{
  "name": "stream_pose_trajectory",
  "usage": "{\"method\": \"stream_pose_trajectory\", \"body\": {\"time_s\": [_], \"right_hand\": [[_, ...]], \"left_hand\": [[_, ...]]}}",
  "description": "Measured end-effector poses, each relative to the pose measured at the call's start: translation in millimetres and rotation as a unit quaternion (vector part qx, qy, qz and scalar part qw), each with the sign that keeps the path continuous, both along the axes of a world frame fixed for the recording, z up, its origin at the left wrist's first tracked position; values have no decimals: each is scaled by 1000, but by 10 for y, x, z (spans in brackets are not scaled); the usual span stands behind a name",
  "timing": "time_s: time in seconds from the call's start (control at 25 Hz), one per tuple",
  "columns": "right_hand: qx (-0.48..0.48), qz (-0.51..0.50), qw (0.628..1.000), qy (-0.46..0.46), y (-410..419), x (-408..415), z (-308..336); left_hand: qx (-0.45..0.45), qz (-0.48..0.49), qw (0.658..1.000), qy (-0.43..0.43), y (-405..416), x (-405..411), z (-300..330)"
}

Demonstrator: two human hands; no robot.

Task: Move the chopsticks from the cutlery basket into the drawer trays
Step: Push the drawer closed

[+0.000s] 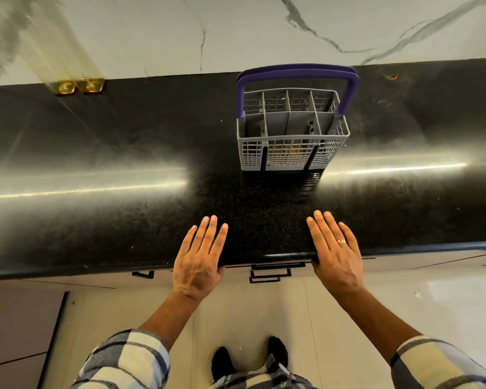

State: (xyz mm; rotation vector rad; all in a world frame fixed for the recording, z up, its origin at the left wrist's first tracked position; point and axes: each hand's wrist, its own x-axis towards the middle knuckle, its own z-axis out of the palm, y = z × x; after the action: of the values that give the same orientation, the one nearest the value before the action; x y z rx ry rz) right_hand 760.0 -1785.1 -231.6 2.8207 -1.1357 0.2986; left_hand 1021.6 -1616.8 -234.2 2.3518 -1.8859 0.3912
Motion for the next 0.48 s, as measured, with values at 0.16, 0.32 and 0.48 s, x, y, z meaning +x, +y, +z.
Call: {"method": "stream_pose_trajectory", "body": {"time_s": [0.16, 0.32, 0.48], "right_hand": [[4, -1, 1000, 1, -2, 4, 20], [43, -7, 999, 32, 11, 6, 68], [71, -20, 996, 59, 14, 29, 165]], "left_hand": [[-9, -2, 1000, 20, -14, -5, 9], [30, 0, 999, 42, -7, 19, 28], [61, 16, 996, 64, -36, 20, 78]]}}
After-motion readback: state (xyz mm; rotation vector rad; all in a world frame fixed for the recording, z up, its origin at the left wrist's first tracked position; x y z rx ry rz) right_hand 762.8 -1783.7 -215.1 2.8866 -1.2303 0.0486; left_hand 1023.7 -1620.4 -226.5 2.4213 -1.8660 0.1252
